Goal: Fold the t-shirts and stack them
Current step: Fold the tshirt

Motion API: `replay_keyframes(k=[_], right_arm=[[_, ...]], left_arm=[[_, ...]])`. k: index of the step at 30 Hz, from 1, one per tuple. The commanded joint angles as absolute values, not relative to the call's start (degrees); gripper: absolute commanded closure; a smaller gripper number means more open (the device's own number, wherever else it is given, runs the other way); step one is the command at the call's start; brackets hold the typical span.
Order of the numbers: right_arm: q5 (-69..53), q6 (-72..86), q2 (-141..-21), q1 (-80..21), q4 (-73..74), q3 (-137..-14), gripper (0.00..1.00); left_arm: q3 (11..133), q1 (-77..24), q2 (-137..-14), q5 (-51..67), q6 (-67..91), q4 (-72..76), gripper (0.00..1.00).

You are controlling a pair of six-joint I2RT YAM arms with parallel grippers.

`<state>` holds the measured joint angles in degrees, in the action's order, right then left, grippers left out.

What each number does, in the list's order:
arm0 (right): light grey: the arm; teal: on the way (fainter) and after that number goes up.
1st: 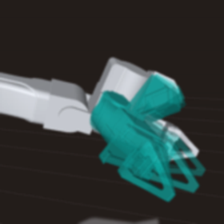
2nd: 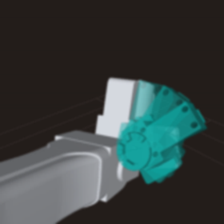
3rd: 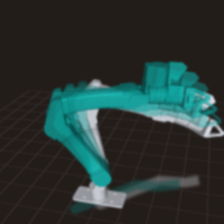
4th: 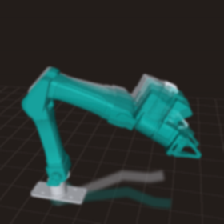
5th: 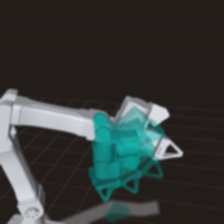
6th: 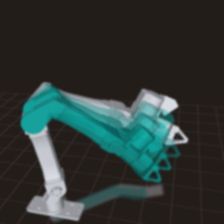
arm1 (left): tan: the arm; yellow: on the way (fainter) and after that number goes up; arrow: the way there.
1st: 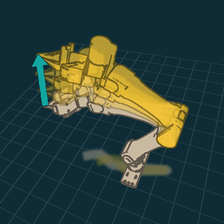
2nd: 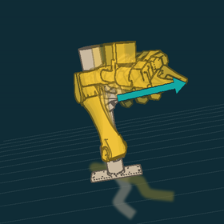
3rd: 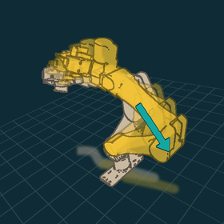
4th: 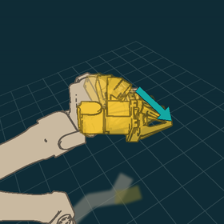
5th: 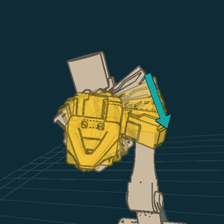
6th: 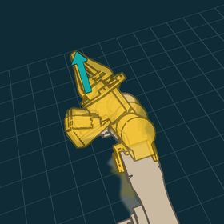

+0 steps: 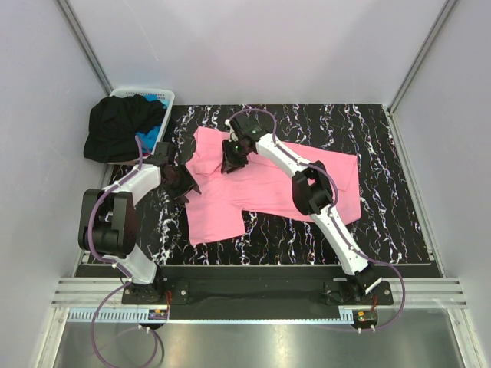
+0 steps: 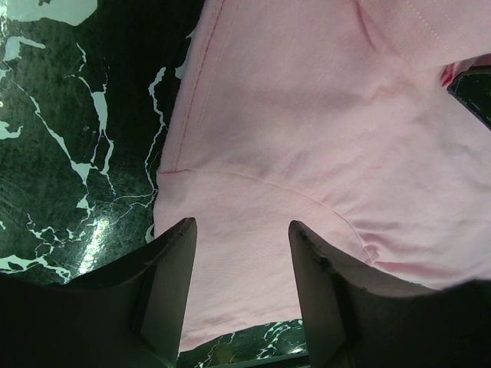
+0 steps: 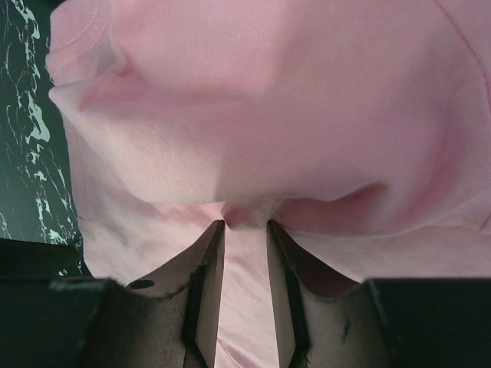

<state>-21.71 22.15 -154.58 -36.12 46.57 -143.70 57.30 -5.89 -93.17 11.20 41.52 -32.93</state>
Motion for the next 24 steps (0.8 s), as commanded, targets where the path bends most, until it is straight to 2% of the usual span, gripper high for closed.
replay_keyframes(k=[1,5,6,8,9,24], right_arm=[[-19.78,20.92,-156.27,-36.83,46.58,-145.81,0.64],[-19.60,20.92,-156.18,-36.83,46.58,-145.72,0.76],[-19.51,20.66,-156.09,-36.83,46.67,-145.72,0.84],[-18.90,20.65,-155.57,-36.74,46.67,-145.63,0.92],[-18.64,20.48,-155.39,-36.74,46.67,-145.46,0.99],[-14.50,19.07,-148.71,-37.09,47.02,-144.49,1.00]], left_arm=[[59.68,-5.54,-92.90,10.81,40.43,-32.52,0.43],[59.77,-5.62,-93.08,10.81,40.34,-32.52,0.44],[59.85,-5.54,-93.08,10.90,40.34,-32.52,0.44],[59.85,-5.54,-92.99,10.81,40.25,-32.52,0.44],[59.85,-5.54,-92.99,10.64,40.25,-32.69,0.44],[59.50,-5.54,-93.87,10.55,40.52,-32.69,0.44]])
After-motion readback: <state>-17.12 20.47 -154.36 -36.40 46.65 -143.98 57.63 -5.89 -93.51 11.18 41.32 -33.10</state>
